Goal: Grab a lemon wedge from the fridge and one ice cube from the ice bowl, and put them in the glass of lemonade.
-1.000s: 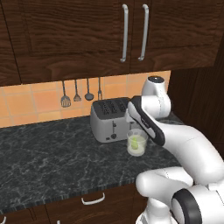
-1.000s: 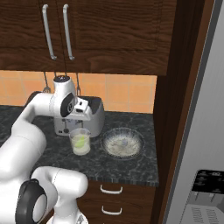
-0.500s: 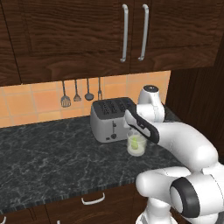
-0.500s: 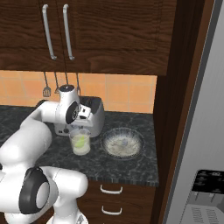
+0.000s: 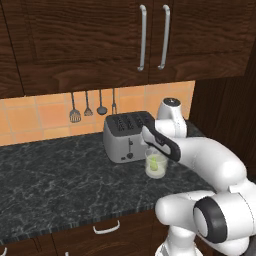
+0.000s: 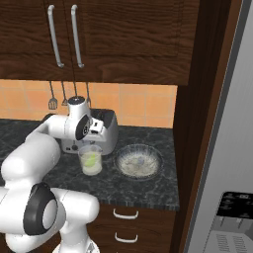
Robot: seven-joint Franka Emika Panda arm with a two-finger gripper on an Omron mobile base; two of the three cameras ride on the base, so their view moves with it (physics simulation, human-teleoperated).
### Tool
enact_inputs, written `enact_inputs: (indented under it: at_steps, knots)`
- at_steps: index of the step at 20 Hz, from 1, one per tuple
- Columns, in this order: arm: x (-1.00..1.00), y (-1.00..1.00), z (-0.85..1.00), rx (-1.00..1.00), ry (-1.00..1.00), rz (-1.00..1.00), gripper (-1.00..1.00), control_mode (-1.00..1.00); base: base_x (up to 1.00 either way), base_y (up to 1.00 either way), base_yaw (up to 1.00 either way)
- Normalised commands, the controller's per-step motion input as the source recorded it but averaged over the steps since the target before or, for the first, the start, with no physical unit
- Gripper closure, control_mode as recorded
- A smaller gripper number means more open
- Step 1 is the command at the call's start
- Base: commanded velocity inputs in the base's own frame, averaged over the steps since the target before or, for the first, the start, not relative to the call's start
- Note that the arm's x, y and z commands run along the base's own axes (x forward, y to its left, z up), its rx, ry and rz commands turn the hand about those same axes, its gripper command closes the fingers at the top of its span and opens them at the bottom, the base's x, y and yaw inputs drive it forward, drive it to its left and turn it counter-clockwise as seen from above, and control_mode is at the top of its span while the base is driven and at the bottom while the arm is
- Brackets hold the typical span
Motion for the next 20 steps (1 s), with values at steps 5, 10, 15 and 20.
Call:
enact_inputs:
  at_steps: [5,10,15,20]
  knots:
    - [0.00,0.00,-0.21,0.00,0.00,0.00,-1.00,-1.00,0.00,0.00,0.00]
    - [0.00,0.00,0.00,0.00,0.00,0.00,-1.00,-1.00,0.00,0.00,0.00]
    - [-0.02,0.00,0.00,0.00,0.00,0.00,-1.00,-1.00,0.00,0.00,0.00]
    - [-0.35,0.00,0.18,0.04,-0.05,-0.02,-1.00,-1.00,0.00,0.00,0.00]
